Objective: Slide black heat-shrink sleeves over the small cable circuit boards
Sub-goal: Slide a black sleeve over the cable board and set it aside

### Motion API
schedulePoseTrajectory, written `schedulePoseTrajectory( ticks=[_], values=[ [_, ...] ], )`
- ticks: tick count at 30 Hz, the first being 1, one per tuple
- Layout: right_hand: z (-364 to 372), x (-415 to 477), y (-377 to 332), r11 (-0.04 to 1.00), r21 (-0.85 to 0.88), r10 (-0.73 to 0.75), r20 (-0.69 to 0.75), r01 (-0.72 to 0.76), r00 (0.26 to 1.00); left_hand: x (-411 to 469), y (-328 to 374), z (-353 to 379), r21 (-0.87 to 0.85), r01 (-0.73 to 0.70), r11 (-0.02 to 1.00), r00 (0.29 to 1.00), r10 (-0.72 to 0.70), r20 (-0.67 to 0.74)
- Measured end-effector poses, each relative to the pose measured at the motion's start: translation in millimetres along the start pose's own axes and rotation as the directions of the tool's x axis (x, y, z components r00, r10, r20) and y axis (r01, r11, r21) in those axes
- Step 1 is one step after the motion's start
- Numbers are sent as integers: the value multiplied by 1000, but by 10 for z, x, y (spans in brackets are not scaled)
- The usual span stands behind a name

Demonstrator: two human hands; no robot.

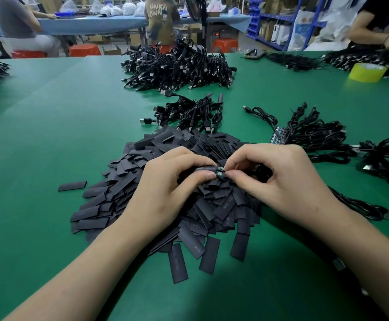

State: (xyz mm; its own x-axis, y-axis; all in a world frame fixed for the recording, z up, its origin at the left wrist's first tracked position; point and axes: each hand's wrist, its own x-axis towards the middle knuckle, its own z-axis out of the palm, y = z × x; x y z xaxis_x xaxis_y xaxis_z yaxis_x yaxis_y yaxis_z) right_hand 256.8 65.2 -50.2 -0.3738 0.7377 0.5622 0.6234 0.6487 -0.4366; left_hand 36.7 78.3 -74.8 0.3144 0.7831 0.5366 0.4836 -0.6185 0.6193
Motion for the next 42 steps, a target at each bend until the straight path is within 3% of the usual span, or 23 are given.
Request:
schedulePoseTrajectory(
  ticks=[8,13,23,42],
  values=[
    [21,-1,-12,1000,14,-7,-3,7,1000,-22,22,23,18,-31,999,1000,31,3],
    [32,-5,-11,989,102,110,-38,-106,993,1,65,0,30,-44,999,996,46,-73],
    [17,-4,-22,995,40,98,-165,-92,981,7,84,-49,35,49,998,945,-35,-326],
    [55,-29,-24,997,-79,-13,-202,-3,979,-23,75,52,-131,120,984,954,-151,-260]
  ],
)
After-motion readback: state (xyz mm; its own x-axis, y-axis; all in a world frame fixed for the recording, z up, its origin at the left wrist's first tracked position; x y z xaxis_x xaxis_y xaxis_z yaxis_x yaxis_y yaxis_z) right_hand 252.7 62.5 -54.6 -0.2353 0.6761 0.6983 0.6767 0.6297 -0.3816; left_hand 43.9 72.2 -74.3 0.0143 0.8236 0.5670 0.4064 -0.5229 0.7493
